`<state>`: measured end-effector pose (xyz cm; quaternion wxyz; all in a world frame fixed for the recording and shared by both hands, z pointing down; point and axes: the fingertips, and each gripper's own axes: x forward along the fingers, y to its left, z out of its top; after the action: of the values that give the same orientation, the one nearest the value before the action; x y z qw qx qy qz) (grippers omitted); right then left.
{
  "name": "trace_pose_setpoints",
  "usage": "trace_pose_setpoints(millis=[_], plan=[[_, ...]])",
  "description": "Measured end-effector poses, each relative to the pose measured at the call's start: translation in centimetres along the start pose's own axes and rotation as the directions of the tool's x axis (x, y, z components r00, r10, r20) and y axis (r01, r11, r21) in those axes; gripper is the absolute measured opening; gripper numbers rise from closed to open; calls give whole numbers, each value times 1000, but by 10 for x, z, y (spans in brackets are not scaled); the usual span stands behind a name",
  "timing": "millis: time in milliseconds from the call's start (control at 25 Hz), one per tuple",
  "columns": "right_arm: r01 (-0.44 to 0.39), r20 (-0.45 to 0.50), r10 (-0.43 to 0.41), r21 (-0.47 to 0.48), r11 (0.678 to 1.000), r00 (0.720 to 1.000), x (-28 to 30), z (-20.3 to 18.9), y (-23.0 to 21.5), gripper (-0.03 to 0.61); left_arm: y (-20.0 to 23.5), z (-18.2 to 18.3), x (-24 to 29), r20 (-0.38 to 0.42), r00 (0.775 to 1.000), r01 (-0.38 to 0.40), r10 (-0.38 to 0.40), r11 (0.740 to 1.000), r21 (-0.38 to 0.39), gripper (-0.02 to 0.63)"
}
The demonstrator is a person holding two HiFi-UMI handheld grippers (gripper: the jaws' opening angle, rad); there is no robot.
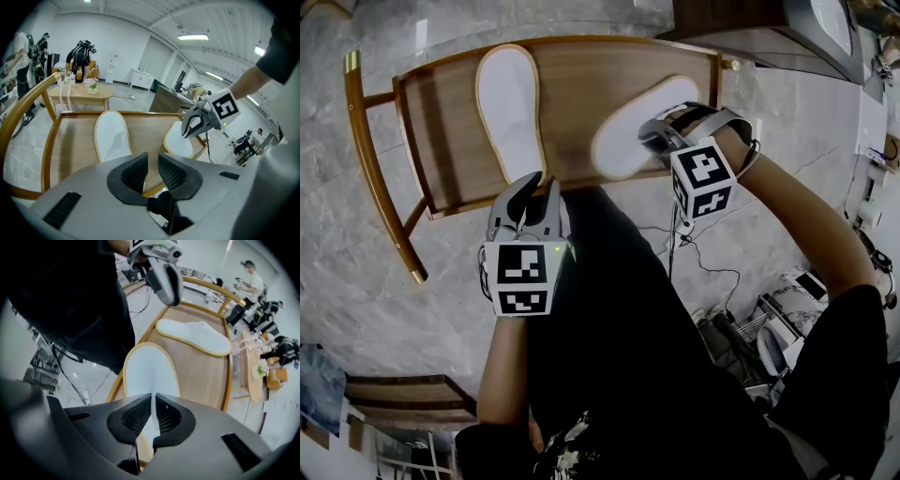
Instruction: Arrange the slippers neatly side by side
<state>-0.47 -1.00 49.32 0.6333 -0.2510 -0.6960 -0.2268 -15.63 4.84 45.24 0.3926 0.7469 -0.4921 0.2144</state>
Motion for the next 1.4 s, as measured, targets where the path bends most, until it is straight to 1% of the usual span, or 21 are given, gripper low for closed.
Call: trace_pose_setpoints(millis=[80, 120, 160, 200, 240, 320, 400, 480, 560, 600, 640, 680, 720, 760, 880, 1000, 1040, 1120, 1200, 1280, 1400], plan=[[7, 27, -11, 137, 991, 1000, -4, 1, -3, 18, 1, 4, 0, 8, 1000, 1, -1, 1000, 10, 64], [4, 45, -14, 214, 977, 999, -6, 2, -4, 18, 1, 6, 1, 10, 1000, 3, -3, 1000, 14, 64], [-4, 67, -17, 296, 955, 998, -7, 4, -6, 18, 1, 6, 1, 11, 1000, 5, -5, 1000, 17, 64], [-18, 92, -19, 381, 924, 996, -10, 6, -8, 18, 1, 6, 2, 11, 1000, 8, -9, 1000, 20, 64], [-37, 119, -21, 466, 884, 993, -11, 7, -10, 18, 1, 6, 3, 9, 1000, 12, -12, 1000, 22, 64], [-85, 168, -25, 618, 781, 986, -15, 10, -14, 18, 1, 4, 4, 5, 1000, 19, -19, 1000, 22, 61], [-133, 206, -35, 742, 657, 978, -17, 11, -19, 18, 1, 1, 3, 1, 1000, 22, -22, 1000, 19, 61], [-189, 250, -53, 840, 508, 967, -19, 13, -26, 17, 2, -2, 2, -3, 1000, 22, -22, 1000, 15, 60], [-261, 302, -72, 902, 343, 951, -19, 17, -33, 18, 5, -5, 1, -9, 1000, 19, -19, 1000, 13, 58], [-293, 325, -83, 918, 269, 942, -19, 19, -36, 17, 7, -6, 1, -11, 1000, 17, -17, 1000, 14, 58], [-318, 342, -95, 926, 205, 935, -18, 21, -39, 17, 9, -7, 0, -12, 1000, 14, -13, 1000, 15, 58], [-336, 354, -109, 930, 151, 929, -17, 23, -42, 18, 12, -7, 0, -12, 1000, 9, -9, 1000, 16, 58], [-346, 358, -125, 932, 107, 925, -16, 24, -45, 17, 15, -8, -1, -10, 1000, 4, -3, 1000, 17, 58], [-348, 355, -145, 935, 72, 923, -14, 24, -50, 17, 18, -8, -2, -9, 1000, -2, 2, 1000, 17, 58], [-334, 323, -225, 942, -13, 919, -10, 19, -70, 17, 26, -10, -3, -11, 1000, -18, 18, 1000, 11, 54], [-373, 314, -309, 914, -156, 898, -8, 18, -91, 17, 31, -11, -3, -9, 1000, -26, 26, 1000, 6, 54], [-388, 310, -333, 900, -198, 891, -8, 19, -97, 17, 32, -12, -3, -9, 1000, -27, 27, 1000, 8, 54], [-400, 290, -370, 877, -267, 883, -6, 20, -108, 17, 33, -13, -3, -12, 999, -30, 30, 999, 12, 54], [-400, 261, -395, 857, -325, 881, -4, 21, -114, 17, 34, -14, -3, -16, 999, -32, 33, 999, 15, 54], [-394, 234, -411, 843, -366, 881, -2, 22, -119, 17, 35, -15, -4, -17, 999, -36, 36, 999, 14, 54], [-387, 198, -430, 824, -413, 881, 3, 26, -125, 17, 39, -15, -5, -16, 999, -41, 41, 999, 8, 54]])
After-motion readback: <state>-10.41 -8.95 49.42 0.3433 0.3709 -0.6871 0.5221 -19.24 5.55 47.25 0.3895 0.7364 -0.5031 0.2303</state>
